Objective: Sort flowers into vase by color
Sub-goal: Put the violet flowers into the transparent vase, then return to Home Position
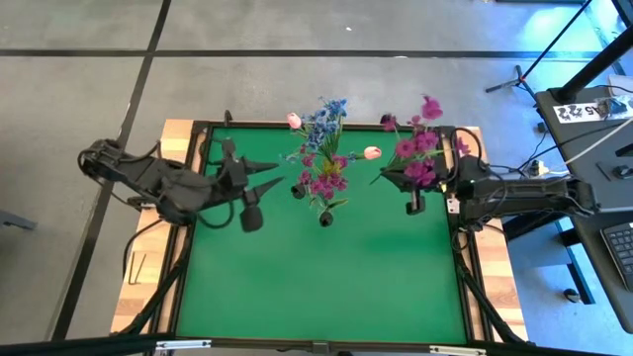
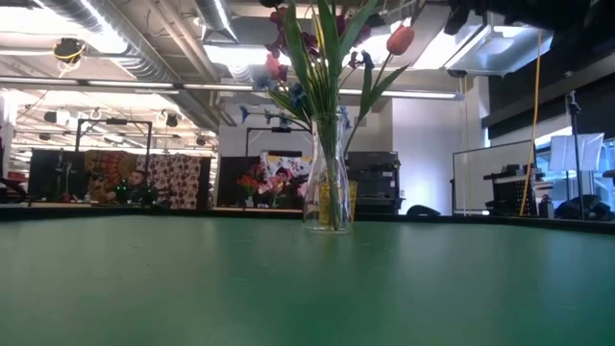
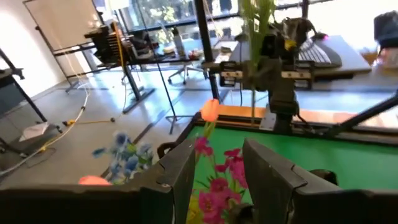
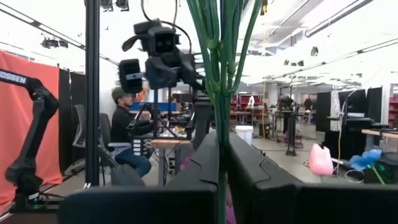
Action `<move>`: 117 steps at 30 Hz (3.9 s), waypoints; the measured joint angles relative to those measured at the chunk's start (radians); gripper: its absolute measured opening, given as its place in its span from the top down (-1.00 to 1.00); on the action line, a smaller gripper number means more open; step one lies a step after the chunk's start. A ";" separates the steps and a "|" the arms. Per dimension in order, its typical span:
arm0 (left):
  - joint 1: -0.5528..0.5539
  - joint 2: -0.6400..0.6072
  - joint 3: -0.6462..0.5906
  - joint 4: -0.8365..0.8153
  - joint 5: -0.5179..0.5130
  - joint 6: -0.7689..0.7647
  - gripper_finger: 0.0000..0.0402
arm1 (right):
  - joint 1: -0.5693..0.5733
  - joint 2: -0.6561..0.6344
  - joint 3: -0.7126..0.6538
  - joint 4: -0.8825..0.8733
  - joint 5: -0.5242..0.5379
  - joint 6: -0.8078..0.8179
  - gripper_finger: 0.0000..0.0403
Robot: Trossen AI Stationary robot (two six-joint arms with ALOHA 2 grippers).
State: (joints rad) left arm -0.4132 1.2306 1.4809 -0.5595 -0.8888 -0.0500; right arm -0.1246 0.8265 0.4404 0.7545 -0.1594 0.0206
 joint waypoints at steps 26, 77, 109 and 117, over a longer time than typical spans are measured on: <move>0.025 -0.317 -0.671 0.514 0.071 -0.052 0.36 | 0.001 0.413 -0.154 0.518 0.006 0.056 0.92; 0.040 -0.317 -0.710 0.567 0.125 -0.095 0.36 | 0.000 0.762 0.019 0.510 -0.124 0.026 0.50; 0.040 -0.460 -0.709 0.492 0.151 -0.022 0.36 | 0.000 0.018 0.018 -0.567 0.114 -0.086 -0.27; 0.041 -0.519 -0.709 0.354 0.070 -0.038 0.50 | 0.000 -0.163 0.018 -0.745 0.228 -0.153 -0.01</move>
State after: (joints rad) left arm -0.3717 0.7114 0.7719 -0.2058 -0.8190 -0.0878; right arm -0.1246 0.6634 0.4586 0.0091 0.0683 -0.1321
